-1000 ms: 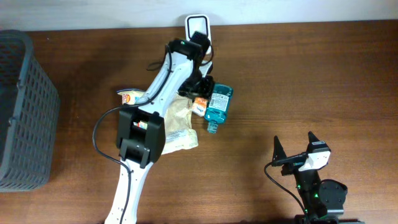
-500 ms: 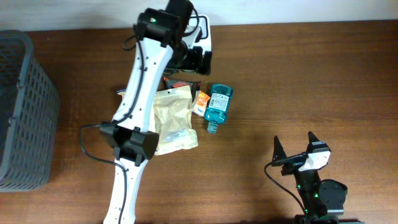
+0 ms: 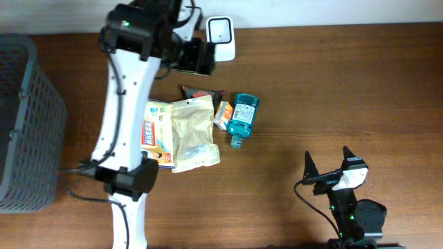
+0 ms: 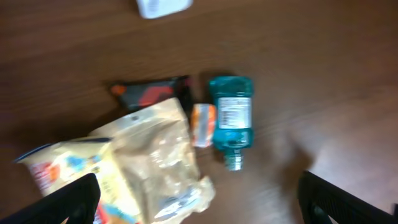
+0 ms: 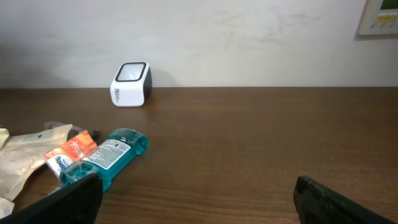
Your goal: Scan the item barcode
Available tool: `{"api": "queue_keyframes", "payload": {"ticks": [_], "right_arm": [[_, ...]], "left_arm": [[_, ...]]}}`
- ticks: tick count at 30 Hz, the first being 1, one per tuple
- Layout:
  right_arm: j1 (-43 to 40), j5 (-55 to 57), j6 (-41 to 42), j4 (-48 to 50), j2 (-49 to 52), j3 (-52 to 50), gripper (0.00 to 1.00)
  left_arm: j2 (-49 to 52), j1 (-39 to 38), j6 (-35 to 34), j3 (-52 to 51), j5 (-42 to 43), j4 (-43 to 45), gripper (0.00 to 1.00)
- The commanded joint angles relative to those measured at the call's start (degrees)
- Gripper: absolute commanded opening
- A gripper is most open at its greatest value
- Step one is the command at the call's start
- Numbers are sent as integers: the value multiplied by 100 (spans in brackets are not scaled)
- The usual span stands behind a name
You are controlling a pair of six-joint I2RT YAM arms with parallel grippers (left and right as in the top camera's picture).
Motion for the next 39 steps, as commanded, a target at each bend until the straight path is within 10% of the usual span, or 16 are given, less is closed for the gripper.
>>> {"api": "queue_keyframes", "payload": {"ticks": [1, 11, 21, 31, 39], "right_arm": [[-33, -70, 63, -28, -17, -26, 98], [-33, -70, 63, -28, -17, -26, 98], [-33, -98, 70, 11, -17, -26, 98], [-33, -3620, 170, 1770, -17, -24, 98], [-44, -3453, 428, 1873, 297, 1443, 98]], "left_arm": [[-286, 564, 103, -356, -601, -7, 99], [-339, 1969, 133, -540, 544, -9, 99], [-1818, 2009, 256, -3193, 87, 15, 99], [-3213, 2022, 208, -4854, -234, 463, 99], [-3491, 2914, -122, -5869, -210, 1508, 99]]}}
